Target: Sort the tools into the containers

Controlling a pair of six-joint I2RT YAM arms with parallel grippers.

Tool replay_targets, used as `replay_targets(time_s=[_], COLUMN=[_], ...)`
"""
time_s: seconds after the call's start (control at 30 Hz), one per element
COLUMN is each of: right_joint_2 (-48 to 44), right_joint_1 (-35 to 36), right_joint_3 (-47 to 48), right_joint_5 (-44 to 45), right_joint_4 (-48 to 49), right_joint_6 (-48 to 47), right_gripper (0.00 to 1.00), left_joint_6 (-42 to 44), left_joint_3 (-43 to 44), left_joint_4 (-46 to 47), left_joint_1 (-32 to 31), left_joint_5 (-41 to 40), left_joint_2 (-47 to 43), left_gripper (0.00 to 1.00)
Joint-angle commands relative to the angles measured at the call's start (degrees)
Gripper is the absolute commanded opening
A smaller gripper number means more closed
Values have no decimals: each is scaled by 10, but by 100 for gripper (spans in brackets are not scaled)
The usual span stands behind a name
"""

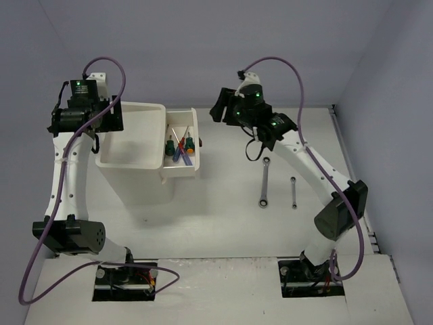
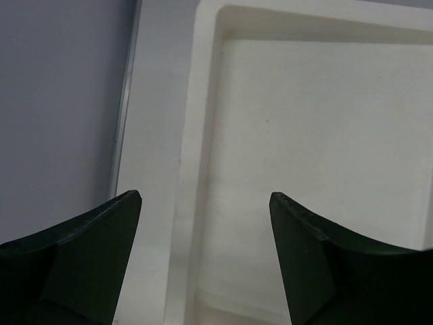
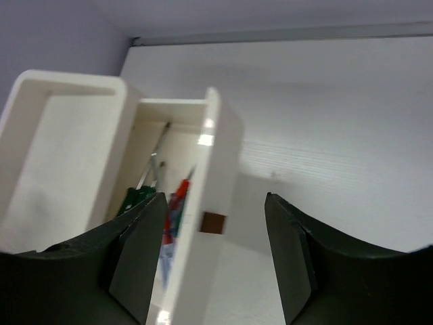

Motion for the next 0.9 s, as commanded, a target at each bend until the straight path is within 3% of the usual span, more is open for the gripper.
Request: replay_targets(time_s=[0.0, 0.27, 0.6, 0.67, 0.87], right_joint_2=[-57, -11, 76, 91, 122], right_joint_1=[-45, -57, -9, 4, 49], right_joint_3=[-71, -99, -44, -29, 17], right_joint_5=[14, -10, -31, -36, -43], right_joint_4=[25, 26, 26, 26, 26], right_joint_6=[-36, -57, -57, -54, -45], right_gripper=[56, 50, 44, 44, 43], left_joint_6=[14, 21, 29, 30, 28], left_joint_3=[39, 24, 9, 7, -11], left_joint_4=[1, 3, 11, 15, 33], left_joint_1=[47, 59, 59, 59, 59], left_joint_5=[-19, 0, 21, 31, 71], left_joint_2=[12, 46, 66, 70, 76], left_gripper=[71, 60, 8, 1, 0])
